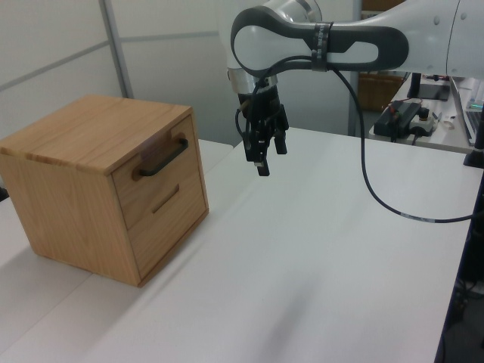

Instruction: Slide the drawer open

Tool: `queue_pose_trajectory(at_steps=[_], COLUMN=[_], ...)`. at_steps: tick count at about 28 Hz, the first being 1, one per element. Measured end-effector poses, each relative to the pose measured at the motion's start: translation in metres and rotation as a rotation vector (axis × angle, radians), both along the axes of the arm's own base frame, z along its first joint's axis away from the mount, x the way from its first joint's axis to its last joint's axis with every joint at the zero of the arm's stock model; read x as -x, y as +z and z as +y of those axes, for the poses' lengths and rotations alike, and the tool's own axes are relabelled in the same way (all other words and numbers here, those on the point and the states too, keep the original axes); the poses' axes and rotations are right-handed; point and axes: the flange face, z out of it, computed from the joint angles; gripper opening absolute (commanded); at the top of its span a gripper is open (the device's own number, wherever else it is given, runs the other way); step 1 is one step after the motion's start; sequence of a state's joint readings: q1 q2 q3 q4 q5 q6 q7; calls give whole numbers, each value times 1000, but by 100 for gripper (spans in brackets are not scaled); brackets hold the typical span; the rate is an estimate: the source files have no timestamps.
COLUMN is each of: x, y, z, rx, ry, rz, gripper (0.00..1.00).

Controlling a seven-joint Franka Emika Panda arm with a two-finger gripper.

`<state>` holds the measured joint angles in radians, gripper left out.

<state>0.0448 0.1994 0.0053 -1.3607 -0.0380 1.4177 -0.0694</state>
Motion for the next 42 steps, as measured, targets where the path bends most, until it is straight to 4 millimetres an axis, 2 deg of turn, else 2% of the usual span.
queue_pose_trajectory(at_steps=[16, 24, 29, 34, 42], x=[-3, 0, -1, 2, 22], y=[2, 0, 2, 13, 55], z=[4, 17, 13, 12, 11], rx=[-15, 3, 4, -1, -72], ry=[-73, -50, -57, -61, -80], rz=[-29, -13, -18, -39, -105], gripper=[100, 100, 100, 100, 100])
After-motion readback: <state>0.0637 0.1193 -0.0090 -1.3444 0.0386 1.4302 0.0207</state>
